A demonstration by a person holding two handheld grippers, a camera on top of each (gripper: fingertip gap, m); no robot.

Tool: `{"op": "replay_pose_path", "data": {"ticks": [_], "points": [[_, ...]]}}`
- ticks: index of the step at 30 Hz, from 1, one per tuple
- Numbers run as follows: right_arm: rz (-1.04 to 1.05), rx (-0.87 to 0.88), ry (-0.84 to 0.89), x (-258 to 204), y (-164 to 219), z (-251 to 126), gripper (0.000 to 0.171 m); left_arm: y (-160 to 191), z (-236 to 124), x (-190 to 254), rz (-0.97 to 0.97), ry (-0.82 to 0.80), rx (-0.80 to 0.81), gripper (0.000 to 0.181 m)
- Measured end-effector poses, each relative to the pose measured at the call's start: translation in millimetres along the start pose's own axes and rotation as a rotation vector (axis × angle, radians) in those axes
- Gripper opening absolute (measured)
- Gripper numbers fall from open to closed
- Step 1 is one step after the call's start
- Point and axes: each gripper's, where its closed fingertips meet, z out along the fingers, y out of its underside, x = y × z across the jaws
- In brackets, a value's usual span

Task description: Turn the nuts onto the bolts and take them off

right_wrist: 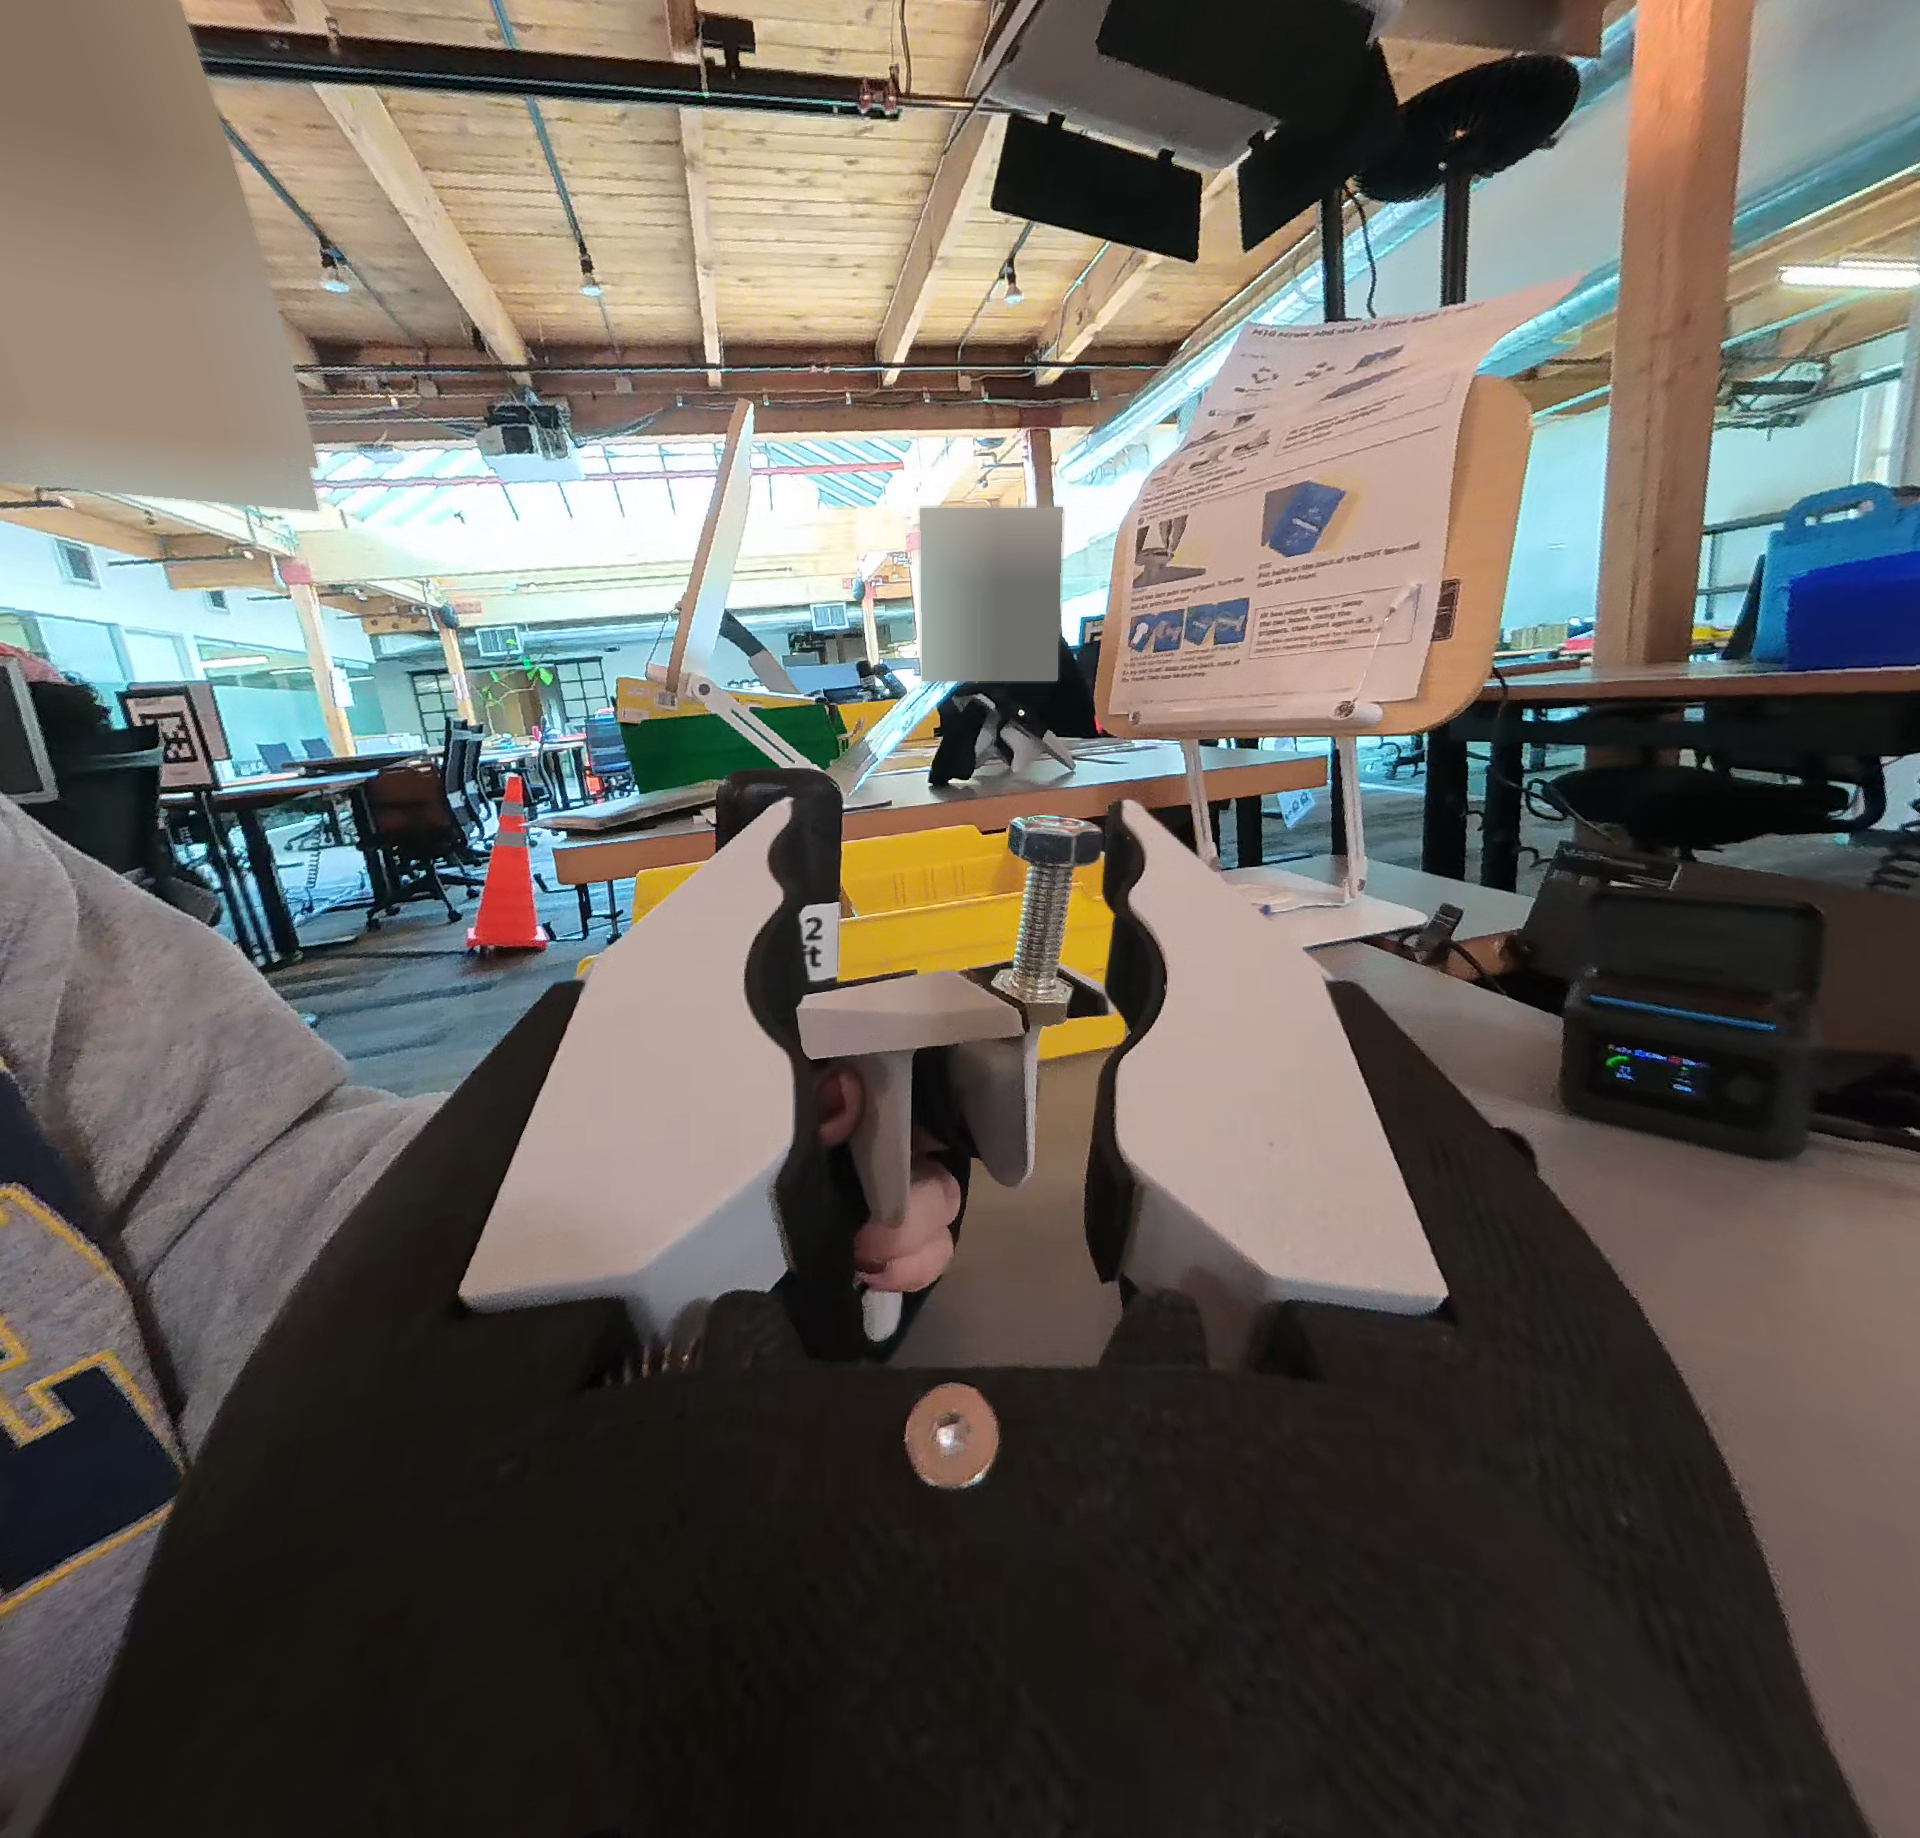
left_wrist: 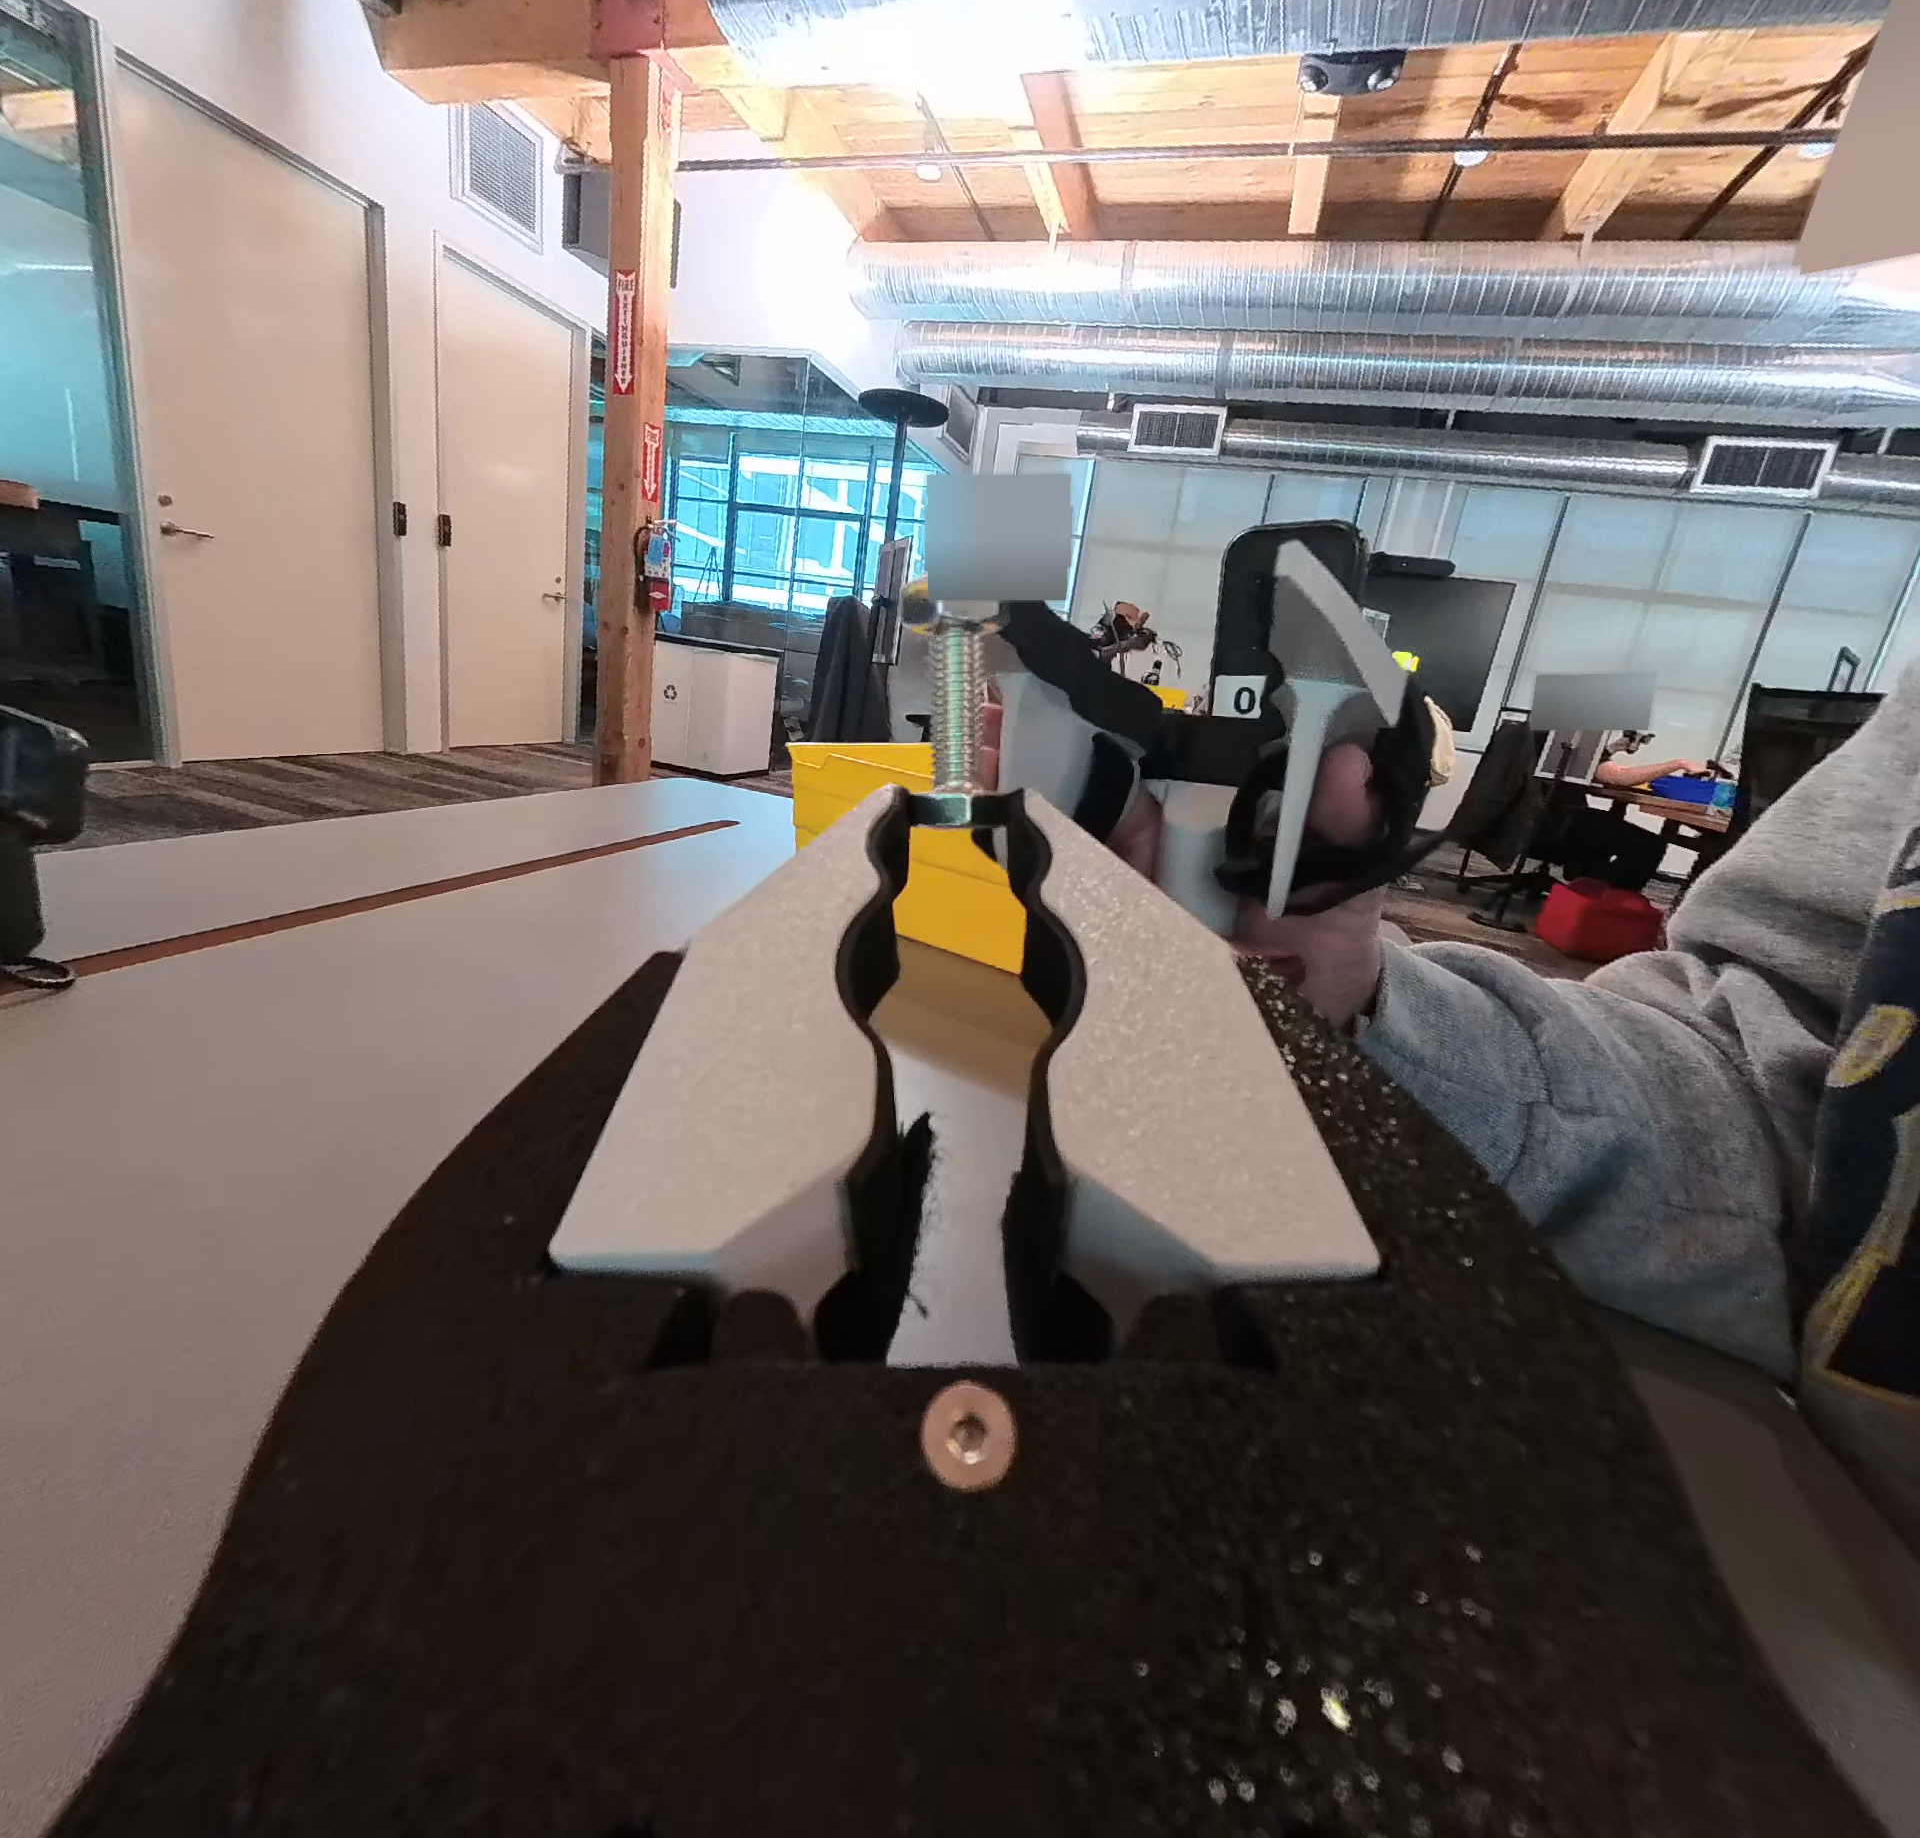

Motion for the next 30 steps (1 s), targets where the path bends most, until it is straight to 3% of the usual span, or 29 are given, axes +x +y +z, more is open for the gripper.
{"op": "replay_pose_path", "data": {"ticks": [13,24,30], "points": [[-0.007,-0.029,-0.008,-1,7,0,0.054,1,1,1,0.003,0.004,-0.010,0.016],[-0.020,-0.037,-0.030,-4,8,-4,0.038,1,1,-1,0.001,-0.005,-0.011,0.016],[-0.015,-0.034,0.031,8,7,-6,0.039,4,2,-3,0.006,-0.016,-0.029,0.016]]}}
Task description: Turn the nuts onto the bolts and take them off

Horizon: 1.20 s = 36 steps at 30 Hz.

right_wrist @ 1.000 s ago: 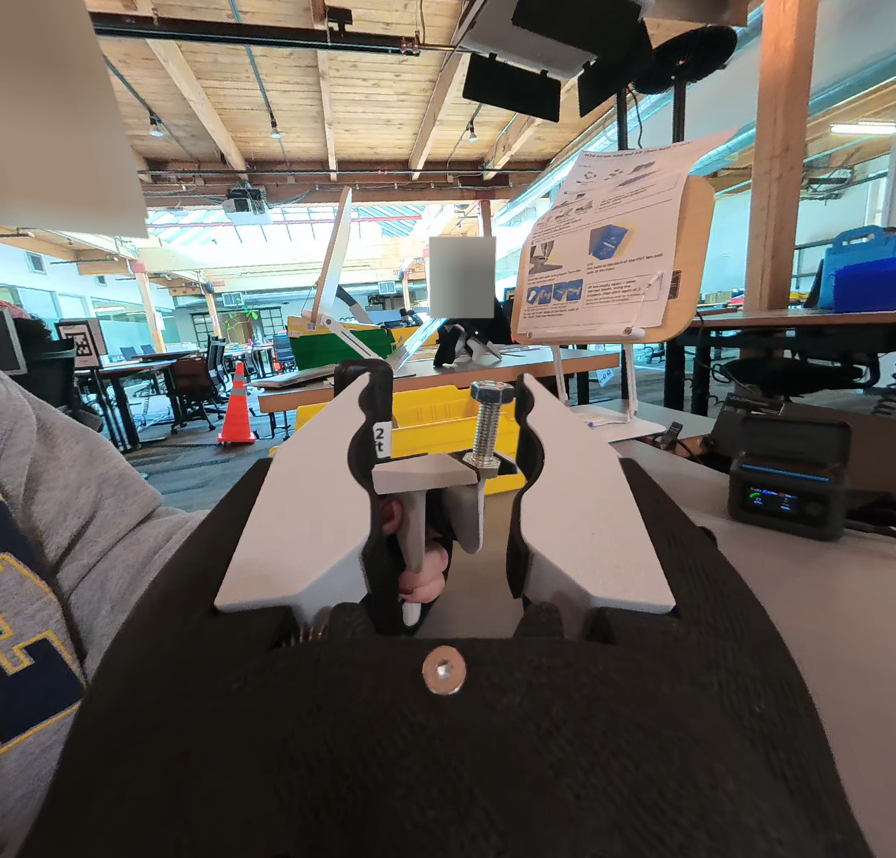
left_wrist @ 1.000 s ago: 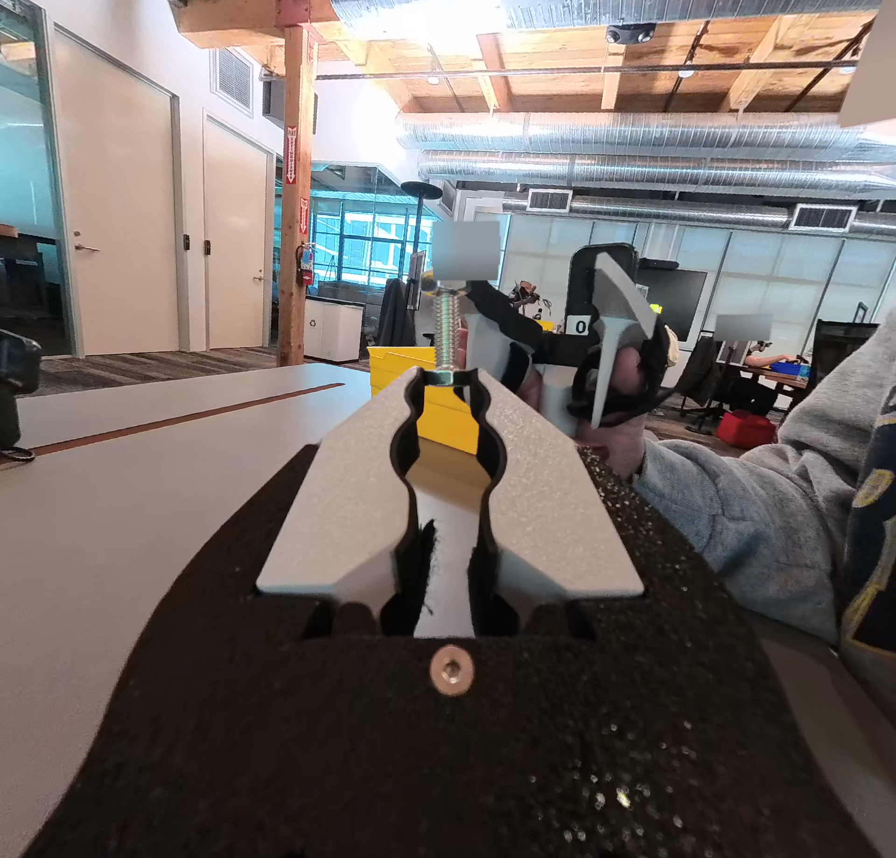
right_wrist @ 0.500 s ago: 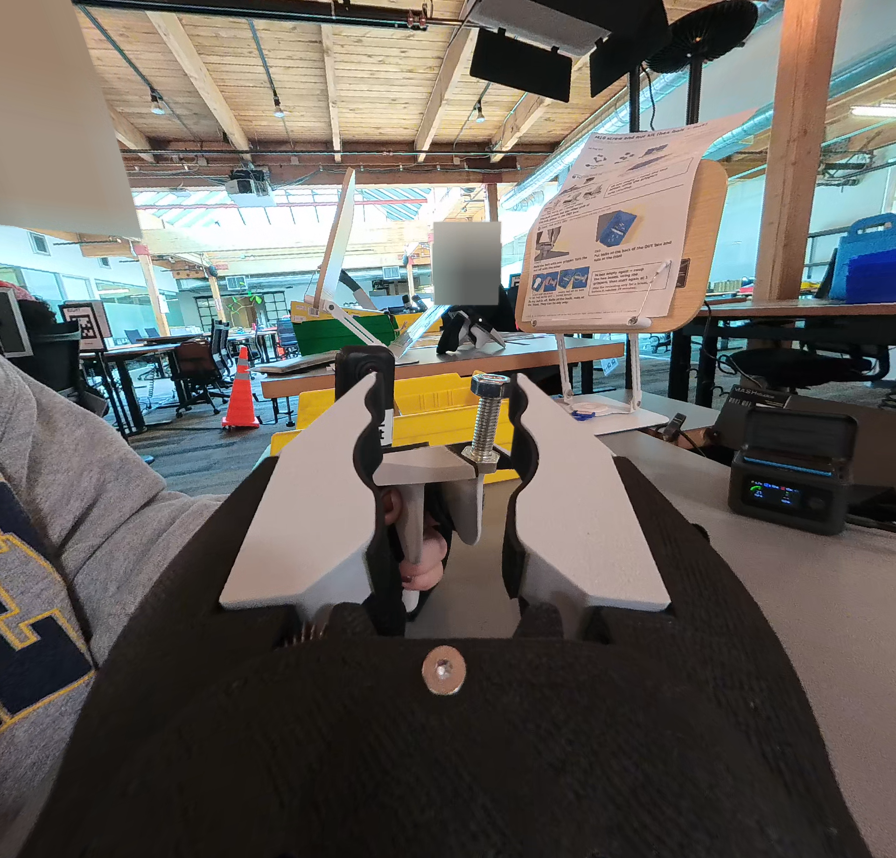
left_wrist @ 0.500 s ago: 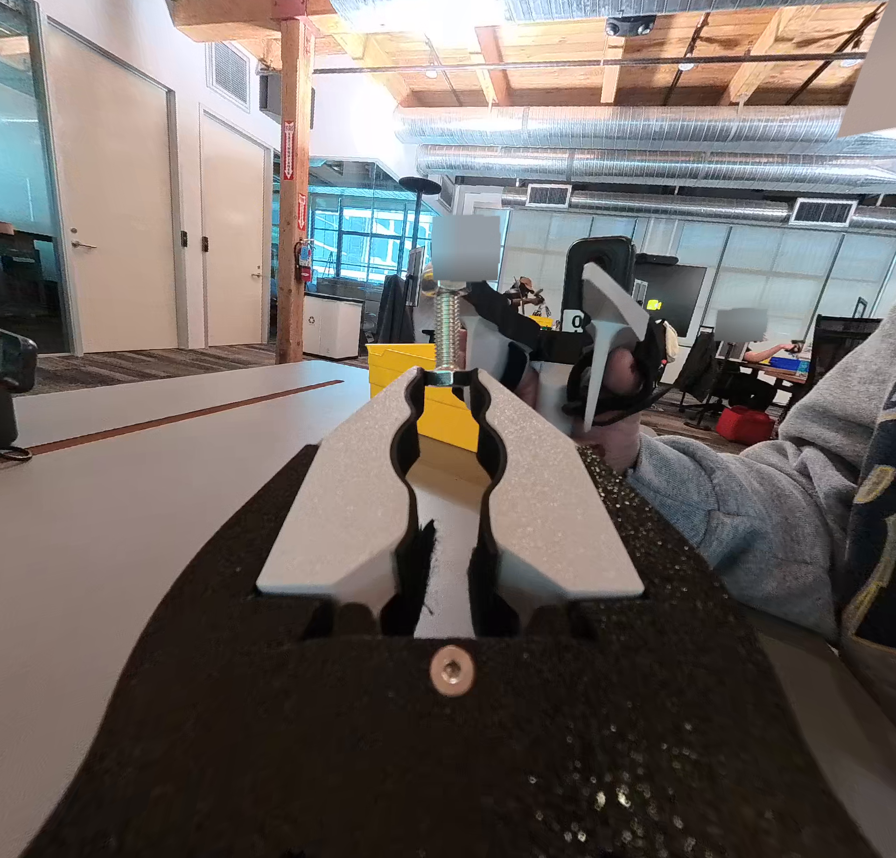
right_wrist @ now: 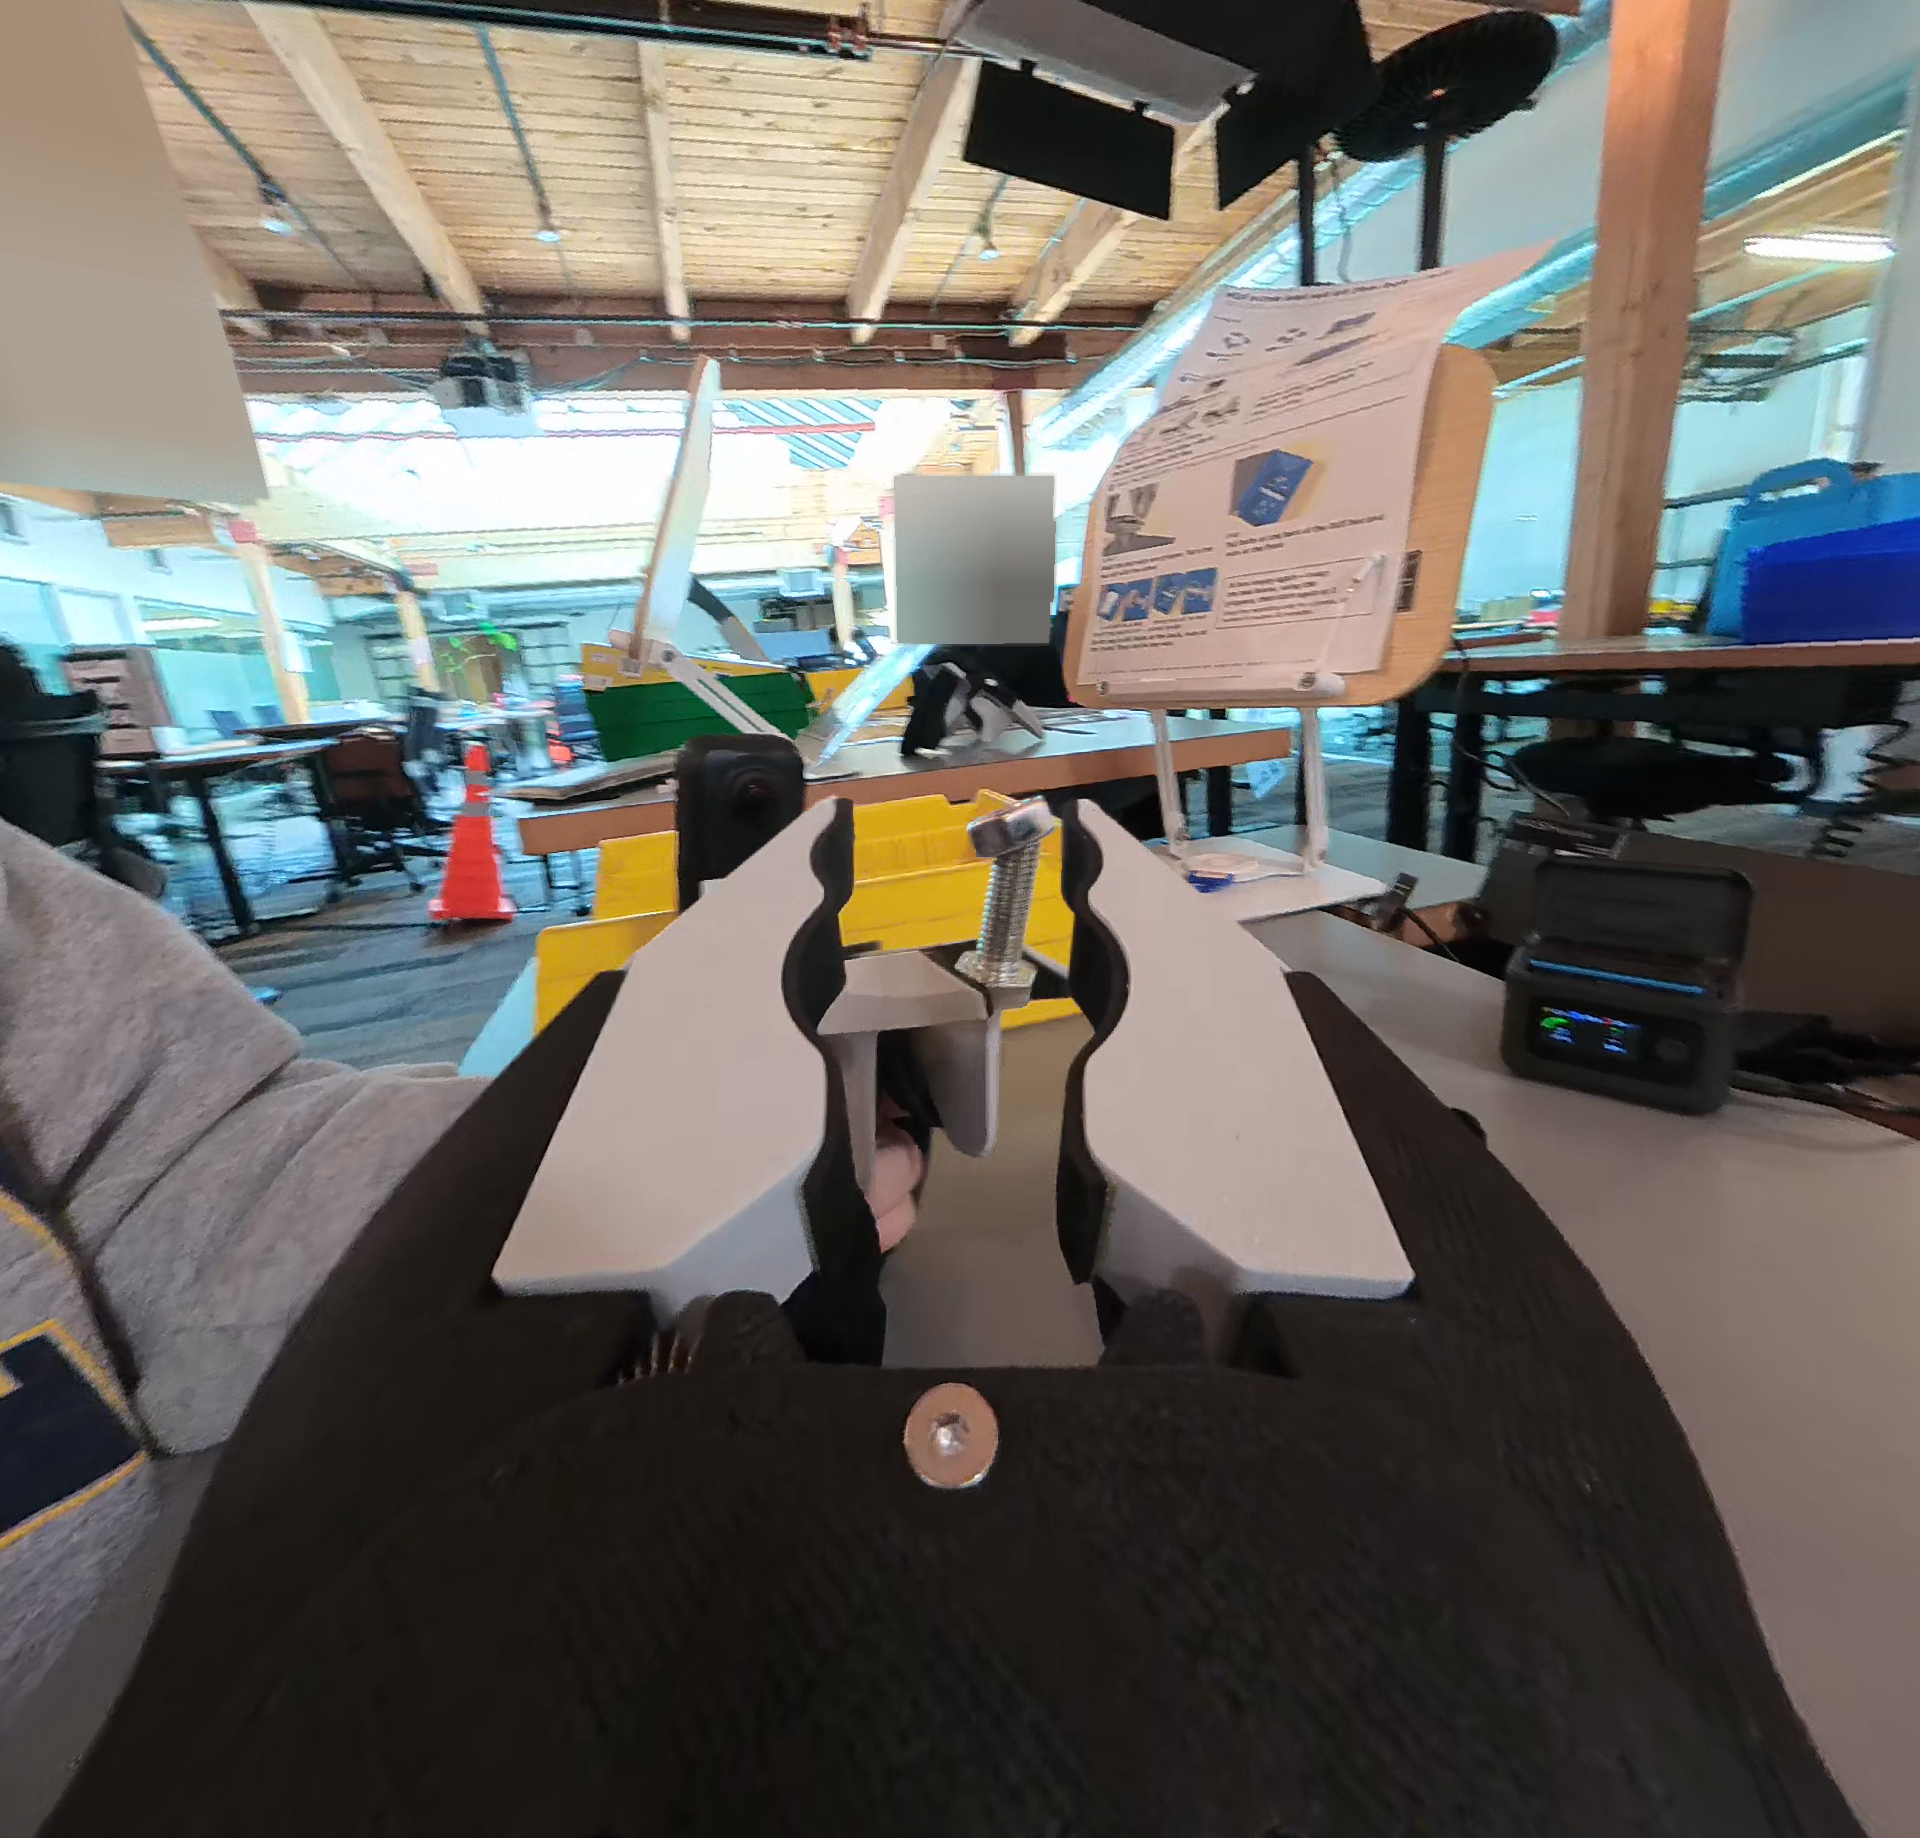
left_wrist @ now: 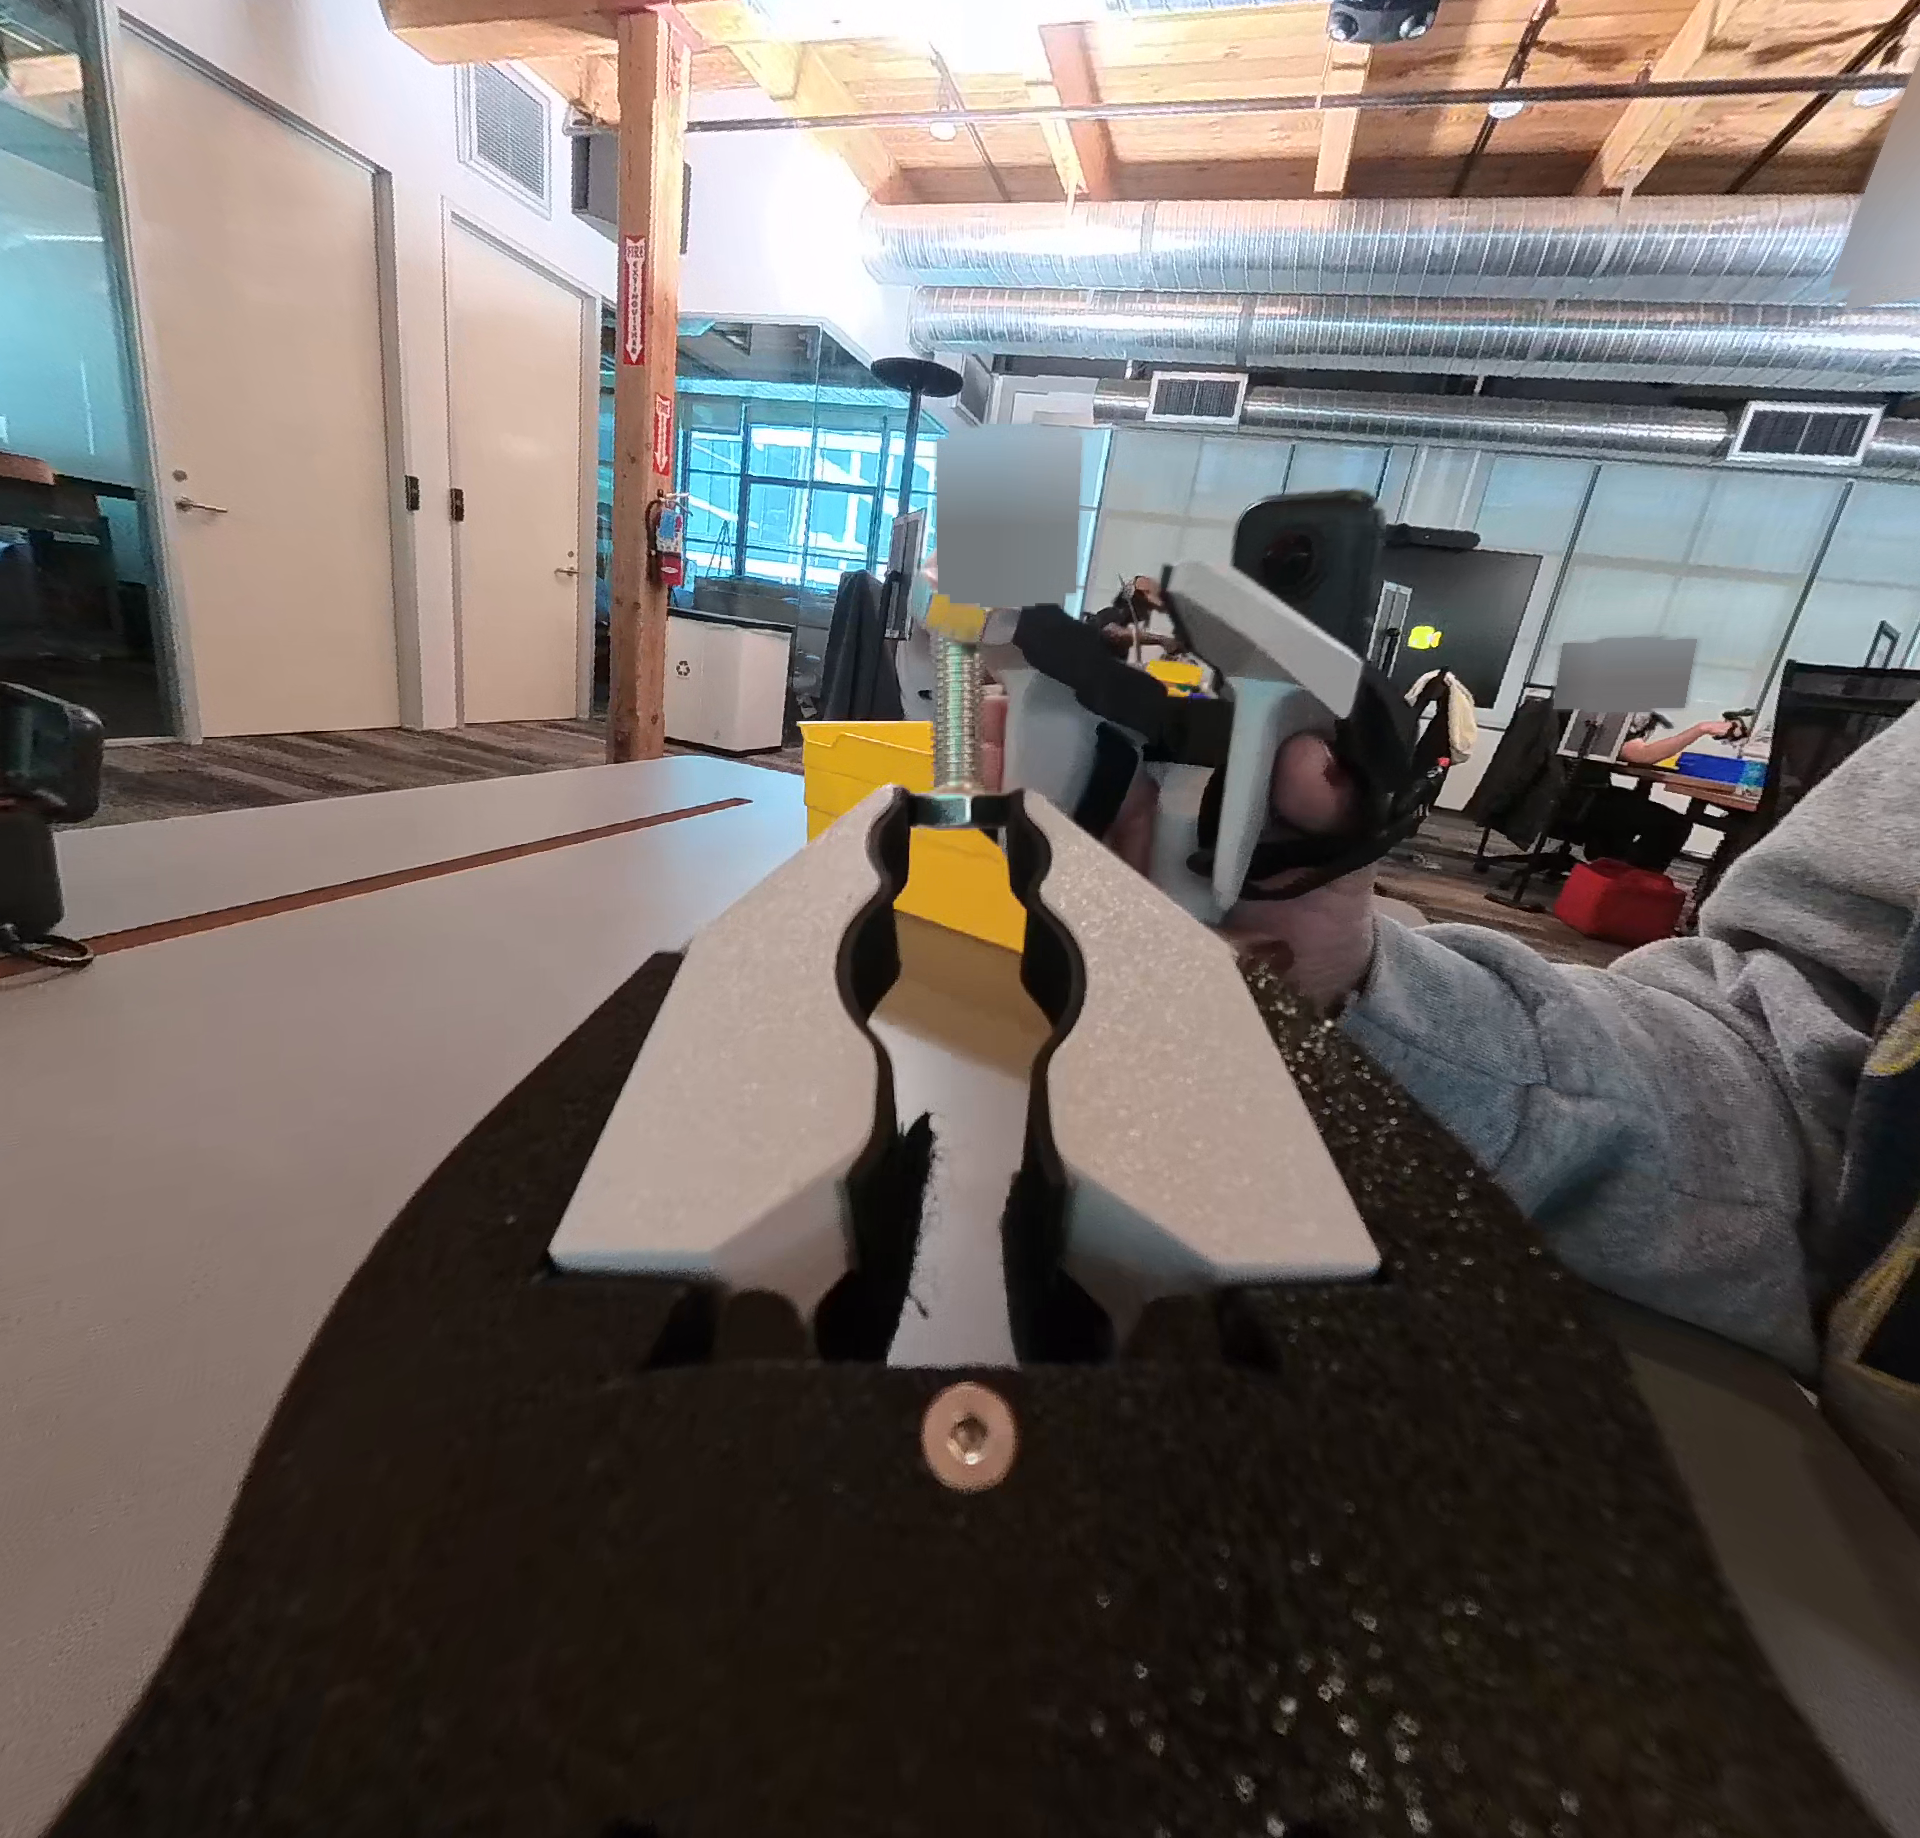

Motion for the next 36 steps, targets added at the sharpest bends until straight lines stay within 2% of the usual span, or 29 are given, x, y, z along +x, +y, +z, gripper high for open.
{"op": "replay_pose_path", "data": {"ticks": [6,12,16,22,30,36], "points": [[-0.132,-0.118,0.113,8,3,2,0.038,9,4,0,0.057,-0.030,-0.070,0.016],[-0.231,-0.206,0.160,11,11,2,0.026,13,7,5,0.089,-0.014,-0.099,0.016],[-0.213,-0.193,0.138,9,8,1,0.021,12,6,6,0.083,-0.005,-0.090,0.016],[-0.138,-0.166,0.082,7,3,-4,0.005,11,7,13,0.083,0.035,-0.085,0.016],[0.071,-0.134,0.001,9,0,-7,0.000,9,7,18,0.085,0.068,-0.081,0.016],[0.100,-0.129,-0.014,11,-1,-7,0.000,10,8,18,0.078,0.070,-0.081,0.016]]}}
